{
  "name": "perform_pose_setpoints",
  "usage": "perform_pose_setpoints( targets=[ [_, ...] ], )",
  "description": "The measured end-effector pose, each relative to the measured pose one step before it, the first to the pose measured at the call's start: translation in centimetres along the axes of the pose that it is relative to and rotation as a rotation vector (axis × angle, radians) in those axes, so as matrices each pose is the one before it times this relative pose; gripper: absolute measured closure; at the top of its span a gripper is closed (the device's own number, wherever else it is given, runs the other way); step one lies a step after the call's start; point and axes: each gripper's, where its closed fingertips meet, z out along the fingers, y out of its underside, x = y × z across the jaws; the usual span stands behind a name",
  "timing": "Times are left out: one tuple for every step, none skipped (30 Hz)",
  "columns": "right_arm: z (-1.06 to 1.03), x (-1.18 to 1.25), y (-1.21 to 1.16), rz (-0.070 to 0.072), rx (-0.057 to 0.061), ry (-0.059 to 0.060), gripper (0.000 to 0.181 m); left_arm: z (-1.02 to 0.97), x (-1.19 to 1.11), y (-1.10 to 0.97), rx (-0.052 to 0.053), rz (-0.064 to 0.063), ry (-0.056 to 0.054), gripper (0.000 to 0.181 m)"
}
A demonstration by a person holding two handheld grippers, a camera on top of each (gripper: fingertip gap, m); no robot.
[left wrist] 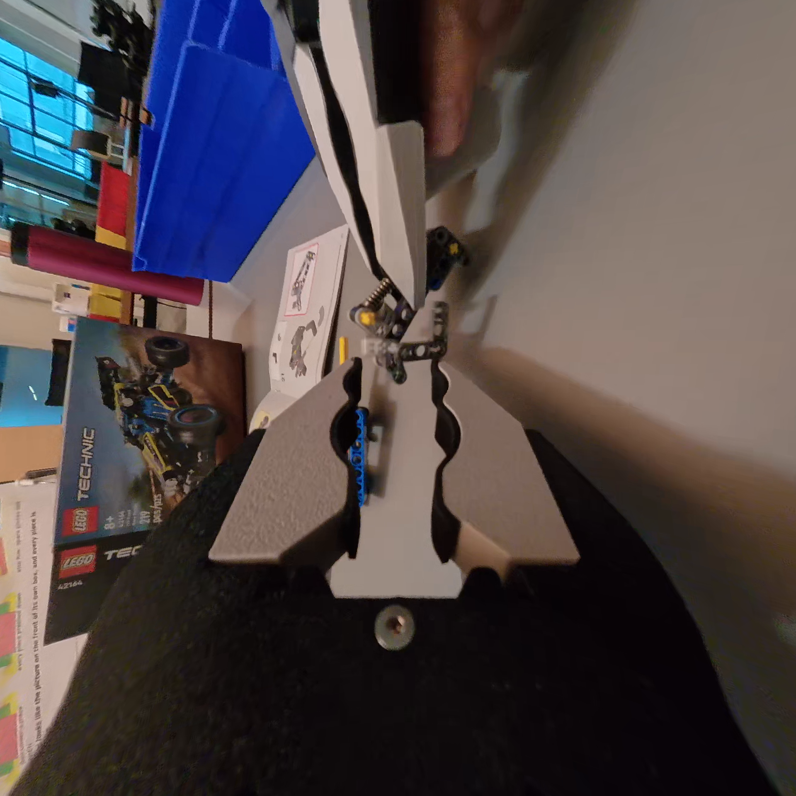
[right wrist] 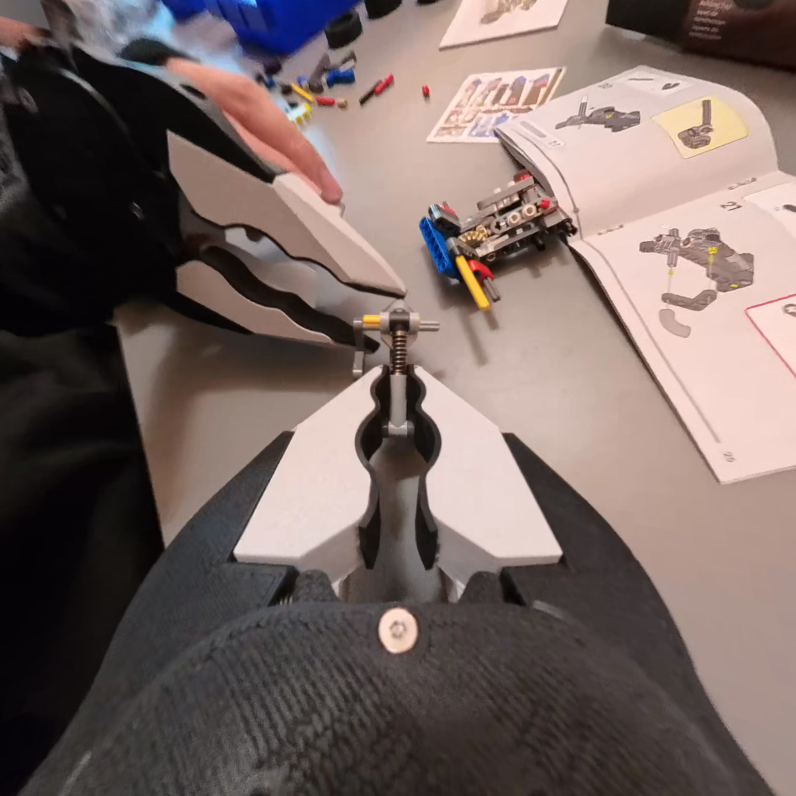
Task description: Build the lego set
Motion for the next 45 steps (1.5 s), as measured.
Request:
perform_pose_setpoints(
  targets=[
    [-0.081, 0.021, -0.126, 0.0243, 0.012, -0.0124, 0.176, -0.037, -0.213, -0.01, -0.0038, -0.0077, -0.0125, 0.154],
    [-0.161, 0.036, -0.326, 0.013, 0.0233, -0.0059, 0.176, 0.0, -0.198, 0.076, -0.0056, -0.009, -0.0109, 0.158],
    [-0.211, -0.042, -0.514, 0.0176, 0.0373, -0.0106, 0.176, -0.005, -0.121, -0.028, 0.0046, -0.0145, -0.0064, 0.16],
    [-0.165, -0.159, -0.357, 0.0242, 0.028, -0.0216, 0.176, -0.008, -0.201, -0.026, 0.0043, -0.0261, -0.0101, 0.16],
    [-0.117, -0.139, -0.17, 0.0221, 0.0155, -0.0209, 0.176, -0.009, -0.202, 0.062, -0.0018, -0.0307, -0.0071, 0.162],
    [-0.122, 0.017, -0.177, 0.013, 0.014, -0.0059, 0.176, -0.034, -0.113, -0.023, 0.0046, -0.0258, 0.0002, 0.162],
    [-0.101, -0.045, -0.17, 0.0044, 0.0134, -0.0055, 0.176, -0.079, -0.219, -0.158, 0.0135, -0.0201, -0.0069, 0.164],
    [-0.056, -0.136, -0.169, 0.0085, 0.0145, -0.0099, 0.176, -0.122, -0.284, -0.162, 0.0128, -0.0098, -0.0128, 0.166],
    [-0.029, -0.099, -0.219, 0.0155, 0.0178, -0.01, 0.176, -0.129, -0.251, -0.115, 0.0091, 0.0037, -0.012, 0.169],
    [-0.049, -0.13, -0.267, 0.019, 0.0222, -0.0133, 0.176, -0.127, -0.197, -0.104, 0.0069, 0.0142, -0.0123, 0.169],
    [-0.056, -0.126, -0.227, 0.017, 0.0192, -0.0153, 0.176, -0.143, -0.22, -0.122, 0.0072, 0.0201, -0.0189, 0.168],
    [-0.061, -0.158, -0.286, 0.0142, 0.022, -0.0169, 0.176, -0.144, -0.26, -0.152, 0.0064, 0.0208, -0.0255, 0.169],
    [-0.061, -0.052, -0.228, 0.0127, 0.0183, -0.0102, 0.176, -0.114, -0.181, -0.104, 0.0017, 0.0223, -0.0224, 0.169],
    [-0.065, 0.018, -0.209, 0.0095, 0.0165, -0.0025, 0.176, -0.033, -0.078, -0.008, -0.0055, 0.0294, -0.0155, 0.169],
    [-0.028, 0.021, -0.072, 0.0061, 0.0064, -0.001, 0.176, 0.008, -0.034, 0.116, -0.0124, 0.0316, -0.0125, 0.167],
    [0.003, 0.095, 0.047, 0.0031, -0.0027, 0.0058, 0.176, -0.005, -0.149, 0.134, -0.0124, 0.0243, -0.0155, 0.167],
    [0.023, 0.073, 0.134, -0.0007, -0.0101, 0.0055, 0.176, -0.055, -0.23, -0.019, 0.0003, 0.0158, -0.0175, 0.165],
    [0.044, -0.001, 0.171, -0.0044, -0.012, 0.0021, 0.176, -0.112, -0.126, -0.23, 0.0162, 0.0078, -0.0074, 0.161],
    [0.049, -0.057, 0.102, -0.006, -0.0073, 0.0002, 0.176, -0.096, 0.104, -0.257, 0.0195, -0.0034, 0.0109, 0.16],
    [0.048, -0.076, 0.086, -0.0063, -0.0064, -0.0005, 0.176, 0.021, 0.25, -0.087, 0.0089, -0.0135, 0.0209, 0.159],
    [0.065, -0.123, 0.086, -0.0069, -0.0062, -0.0046, 0.176, 0.1, 0.264, 0.086, -0.0026, -0.0141, 0.0191, 0.157],
    [0.057, -0.096, 0.05, -0.0048, -0.004, -0.0028, 0.176, 0.09, 0.093, 0.085, -0.003, -0.0089, 0.0057, 0.158],
    [0.033, -0.024, 0.055, -0.0016, -0.0034, 0.0004, 0.176, -0.021, -0.107, -0.1, 0.0063, -0.0047, -0.0099, 0.165],
    [0.029, -0.133, 0.063, -0.0003, -0.0039, -0.008, 0.176, -0.114, -0.184, -0.224, 0.0127, -0.0015, -0.0133, 0.174],
    [0.016, -0.191, 0.036, 0.0013, -0.0004, -0.0116, 0.176, -0.128, -0.152, -0.175, 0.0099, -0.001, -0.0081, 0.176],
    [0.007, -0.069, -0.005, 0.0011, 0.0014, -0.0043, 0.176, -0.078, -0.085, -0.079, 0.006, -0.0058, -0.0017, 0.176],
    [0.001, -0.071, -0.028, -0.0025, 0.0025, -0.0034, 0.176, -0.07, -0.101, -0.062, 0.0069, -0.0115, -0.0025, 0.177],
    [-0.014, -0.106, -0.077, -0.0087, 0.0041, -0.0044, 0.176, -0.079, -0.125, -0.111, 0.0096, -0.0103, -0.0038, 0.177],
    [-0.075, -0.055, -0.149, -0.0183, 0.0071, 0.0013, 0.176, -0.071, -0.123, -0.052, 0.0063, -0.0078, -0.0027, 0.177],
    [-0.158, 0.165, -0.232, -0.0194, 0.0114, 0.0166, 0.175, -0.043, -0.187, 0.083, -0.0021, -0.01, -0.0051, 0.177],
    [-0.174, 0.187, -0.219, -0.0171, 0.0077, 0.0182, 0.174, -0.014, -0.189, 0.141, -0.0038, -0.0105, -0.0055, 0.177],
    [-0.142, 0.09, -0.157, -0.0166, 0.0016, 0.0111, 0.174, -0.008, -0.092, 0.082, 0.0017, -0.0072, 0.0006, 0.177],
    [-0.086, 0.089, -0.104, -0.015, -0.0027, 0.0126, 0.173, -0.015, -0.044, 0.06, 0.0034, -0.0056, 0.0018, 0.177],
    [0.009, 0.013, 0.003, -0.0177, -0.0097, 0.0082, 0.169, -0.015, -0.072, 0.07, 0.0014, -0.0039, -0.0007, 0.177],
    [0.103, -0.158, 0.084, -0.0238, -0.0163, -0.0018, 0.166, -0.013, 0.028, 0.014, 0.0034, 0.0021, 0.0051, 0.177],
    [0.147, -0.107, -0.001, -0.0249, -0.0106, 0.0041, 0.165, -0.016, 0.144, -0.091, 0.0108, 0.0104, 0.0105, 0.177],
    [0.139, -0.046, -0.084, -0.0204, -0.0054, 0.0063, 0.166, -0.054, 0.117, -0.2, 0.0172, 0.0155, 0.006, 0.177],
    [0.113, -0.195, -0.189, -0.0232, 0.0012, -0.0053, 0.173, -0.062, 0.094, -0.201, 0.0164, 0.0144, 0.0033, 0.177],
    [0.045, -0.033, -0.336, -0.0227, 0.0133, 0.0077, 0.177, -0.058, -0.017, -0.061, 0.0056, 0.0075, -0.0018, 0.177],
    [0.026, 0.186, -0.136, -0.0141, 0.0022, 0.0208, 0.177, -0.031, -0.133, 0.113, -0.0032, -0.0003, -0.0059, 0.177],
    [0.042, 0.03, 0.073, -0.0058, -0.0074, 0.0067, 0.177, -0.017, -0.034, 0.122, -0.0014, -0.0105, 0.0013, 0.177],
    [0.058, -0.04, 0.011, -0.0013, -0.0008, 0.0011, 0.177, -0.007, -0.024, 0.089, 0.0008, -0.0256, 0.0006, 0.177],
    [0.022, 0.191, -0.15, 0.0021, 0.0158, 0.0179, 0.178, 0.033, -0.047, 0.116, -0.0022, -0.0332, -0.0035, 0.177],
    [0.027, 0.148, -0.078, 0.0042, 0.0172, 0.0142, 0.178, 0.058, 0.003, 0.143, -0.0041, -0.0271, -0.0009, 0.177],
    [0.079, 0.131, 0.172, 0.002, 0.0081, 0.0134, 0.178, 0.075, 0.114, 0.095, 0.0001, -0.0203, 0.0055, 0.177]
  ],
)
